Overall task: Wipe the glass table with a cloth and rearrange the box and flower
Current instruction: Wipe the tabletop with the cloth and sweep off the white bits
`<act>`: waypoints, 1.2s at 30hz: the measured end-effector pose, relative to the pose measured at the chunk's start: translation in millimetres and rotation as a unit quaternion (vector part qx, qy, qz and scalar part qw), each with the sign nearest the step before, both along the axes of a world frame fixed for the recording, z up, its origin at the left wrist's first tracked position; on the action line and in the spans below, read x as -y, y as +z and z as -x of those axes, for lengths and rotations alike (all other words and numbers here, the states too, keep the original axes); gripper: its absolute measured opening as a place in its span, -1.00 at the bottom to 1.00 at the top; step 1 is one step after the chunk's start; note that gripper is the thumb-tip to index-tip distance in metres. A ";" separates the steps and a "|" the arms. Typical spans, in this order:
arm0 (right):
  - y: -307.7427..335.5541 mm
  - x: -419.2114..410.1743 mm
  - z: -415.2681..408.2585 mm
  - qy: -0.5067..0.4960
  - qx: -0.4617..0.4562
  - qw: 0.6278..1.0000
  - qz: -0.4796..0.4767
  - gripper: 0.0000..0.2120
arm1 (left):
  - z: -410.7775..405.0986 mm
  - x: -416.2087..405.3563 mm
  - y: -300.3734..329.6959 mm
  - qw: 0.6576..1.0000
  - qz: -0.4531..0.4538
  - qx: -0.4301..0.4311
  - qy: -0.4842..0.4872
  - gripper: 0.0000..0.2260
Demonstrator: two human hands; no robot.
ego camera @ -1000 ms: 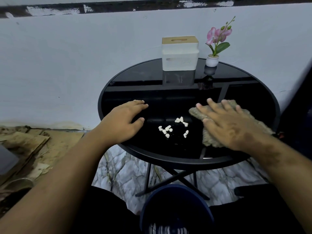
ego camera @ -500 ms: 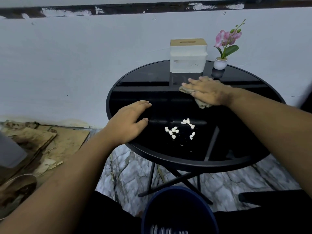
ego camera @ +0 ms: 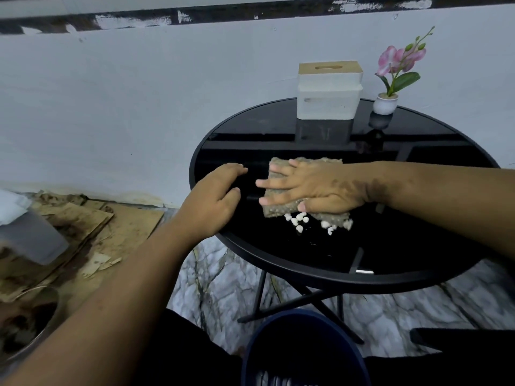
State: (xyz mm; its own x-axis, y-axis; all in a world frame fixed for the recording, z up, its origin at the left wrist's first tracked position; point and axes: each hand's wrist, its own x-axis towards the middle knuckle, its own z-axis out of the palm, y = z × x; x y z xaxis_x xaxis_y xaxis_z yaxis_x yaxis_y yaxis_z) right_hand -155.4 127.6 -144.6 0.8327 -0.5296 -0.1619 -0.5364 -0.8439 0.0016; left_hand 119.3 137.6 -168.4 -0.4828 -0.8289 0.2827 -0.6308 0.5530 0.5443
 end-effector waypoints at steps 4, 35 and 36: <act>-1.8 -15.0 0.7 0.015 0.026 0.999 -0.020 -0.45 | 1.5 0.1 3.7 0.999 0.021 0.047 -0.004 -0.51; -19.1 -141.2 -31.9 -0.551 0.083 0.830 0.041 -0.47 | 26.7 -11.3 9.0 0.991 0.029 0.121 -0.058 -0.41; -19.2 -140.7 -32.6 -0.550 0.083 0.830 0.043 -0.47 | 26.3 -10.4 9.2 0.992 0.020 0.114 -0.059 -0.41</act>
